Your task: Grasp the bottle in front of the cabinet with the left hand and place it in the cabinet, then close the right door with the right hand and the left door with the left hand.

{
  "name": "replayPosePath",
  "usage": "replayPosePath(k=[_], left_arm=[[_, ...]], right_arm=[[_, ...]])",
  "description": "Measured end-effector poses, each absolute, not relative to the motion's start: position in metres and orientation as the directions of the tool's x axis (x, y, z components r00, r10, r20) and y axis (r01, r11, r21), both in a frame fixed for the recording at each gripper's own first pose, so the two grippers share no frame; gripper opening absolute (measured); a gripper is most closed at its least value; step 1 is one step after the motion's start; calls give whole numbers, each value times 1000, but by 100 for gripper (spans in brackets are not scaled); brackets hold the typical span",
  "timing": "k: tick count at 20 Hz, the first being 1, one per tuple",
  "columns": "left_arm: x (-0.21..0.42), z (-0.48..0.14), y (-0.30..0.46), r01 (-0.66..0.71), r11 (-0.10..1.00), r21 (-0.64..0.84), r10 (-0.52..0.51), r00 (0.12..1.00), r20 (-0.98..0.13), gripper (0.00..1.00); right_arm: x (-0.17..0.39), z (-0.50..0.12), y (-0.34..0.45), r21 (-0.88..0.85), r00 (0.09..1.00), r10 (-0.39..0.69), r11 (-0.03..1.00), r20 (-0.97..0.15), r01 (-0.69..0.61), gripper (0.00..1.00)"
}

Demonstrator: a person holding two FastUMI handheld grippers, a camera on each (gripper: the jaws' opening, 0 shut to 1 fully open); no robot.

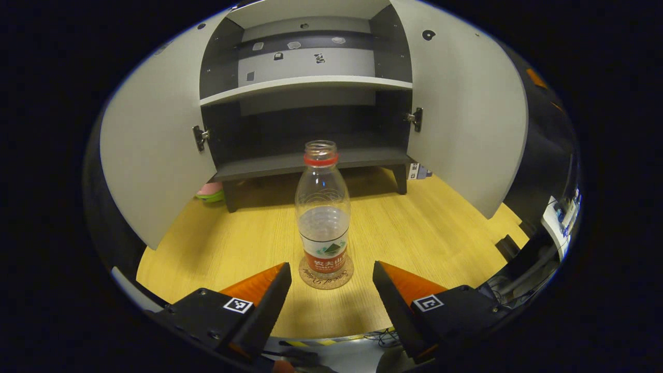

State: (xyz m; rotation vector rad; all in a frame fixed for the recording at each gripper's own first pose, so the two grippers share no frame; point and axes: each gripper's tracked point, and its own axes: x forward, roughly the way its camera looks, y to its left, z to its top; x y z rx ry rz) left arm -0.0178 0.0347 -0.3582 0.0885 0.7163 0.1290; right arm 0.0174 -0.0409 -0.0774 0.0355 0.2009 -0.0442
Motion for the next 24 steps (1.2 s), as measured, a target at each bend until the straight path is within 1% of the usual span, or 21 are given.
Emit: replayPosePath(k=[4, 8, 13, 18, 20, 21, 22, 24], left_arm=[[-15, -390, 46, -105, 985, 136, 171, 697, -696, 97], [-8, -405, 53, -121, 980, 157, 197, 680, -707, 98], [3, -419, 48, -117, 984, 132, 177, 663, -727, 98], [17, -429, 45, -115, 983, 145, 185, 653, -734, 95], [21, -433, 42, -110, 986, 127, 168, 649, -742, 95], [22, -433, 44, -113, 985, 128, 171, 651, -740, 87], [23, -431, 44, -108, 986, 125, 165, 651, -741, 75], [23, -424, 46, -101, 986, 129, 164, 656, -737, 73]], right_arm=[[23, -79, -37, 6, 979, -37, 999, -203, 39, 99], [28, -87, -33, -5, 975, -21, 1000, -220, 20, 99], [37, -101, -37, 48, 967, -34, 998, -251, 48, 99], [40, -104, -44, 28, 965, -49, 998, -257, 58, 99], [41, -105, -46, 29, 964, -52, 998, -261, 61, 99], [41, -106, -46, 33, 964, -50, 998, -262, 61, 99], [42, -106, -47, 37, 964, -51, 997, -261, 63, 99], [41, -109, -48, 38, 962, -50, 997, -267, 62, 99]])
